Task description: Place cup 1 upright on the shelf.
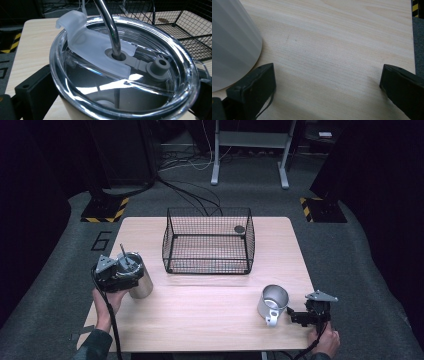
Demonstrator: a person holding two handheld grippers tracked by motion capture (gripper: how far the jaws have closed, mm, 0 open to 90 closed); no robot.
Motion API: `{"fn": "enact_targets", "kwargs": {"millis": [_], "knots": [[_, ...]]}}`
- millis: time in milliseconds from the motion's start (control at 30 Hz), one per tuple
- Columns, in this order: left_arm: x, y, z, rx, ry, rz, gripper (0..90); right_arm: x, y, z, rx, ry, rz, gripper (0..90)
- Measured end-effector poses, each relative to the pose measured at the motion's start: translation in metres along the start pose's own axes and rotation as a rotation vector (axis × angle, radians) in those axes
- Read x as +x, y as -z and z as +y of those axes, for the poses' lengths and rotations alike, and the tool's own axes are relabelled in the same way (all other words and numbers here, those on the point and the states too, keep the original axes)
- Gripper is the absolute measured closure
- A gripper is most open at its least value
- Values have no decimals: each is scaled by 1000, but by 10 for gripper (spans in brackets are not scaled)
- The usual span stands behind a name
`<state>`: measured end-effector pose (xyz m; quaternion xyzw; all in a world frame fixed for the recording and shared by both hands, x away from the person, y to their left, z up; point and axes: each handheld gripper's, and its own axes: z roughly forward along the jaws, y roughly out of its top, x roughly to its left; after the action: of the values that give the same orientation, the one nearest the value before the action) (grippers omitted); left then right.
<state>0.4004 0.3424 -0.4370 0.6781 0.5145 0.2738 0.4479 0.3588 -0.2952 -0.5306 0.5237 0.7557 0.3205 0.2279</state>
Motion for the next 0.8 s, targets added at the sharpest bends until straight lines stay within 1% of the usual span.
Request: {"fn": "enact_targets", "kwargs": {"millis": [33, 67, 100, 133, 200, 233, 333, 533, 600, 667, 800], "knots": [[0, 0, 0, 0, 0, 0, 17, 0, 0, 0, 0, 0, 0, 0], [0, 0, 0, -4, -13, 2, 17, 0, 0, 0, 0, -1, -1, 0], [-1, 1, 0, 2, -22, 3, 21, 0, 0, 0, 0, -1, -1, 0], [-1, 1, 1, 2, -43, 10, 26, 0, 0, 0, 0, -1, -1, 0], [-2, 2, 3, 12, -68, 13, 34, 0, 0, 0, 0, -1, -1, 0], [-2, 2, 3, 9, -67, 4, 35, 0, 0, 0, 0, -1, -1, 0], [-2, 2, 2, 0, -65, 2, 36, 0, 0, 0, 0, 0, 0, 0], [-2, 5, 1, 2, -92, -25, 39, 0, -1, 0, -3, -4, -2, 0], [-3, 5, 0, -14, -95, -24, 39, 0, -1, 0, -3, -4, -2, 0], [-3, 7, 0, -9, -107, -24, 39, 0, -1, 0, -2, -3, -1, 0], [-3, 10, 1, -19, -104, -25, 40, 0, -1, 0, -2, -3, -1, 0]]}}
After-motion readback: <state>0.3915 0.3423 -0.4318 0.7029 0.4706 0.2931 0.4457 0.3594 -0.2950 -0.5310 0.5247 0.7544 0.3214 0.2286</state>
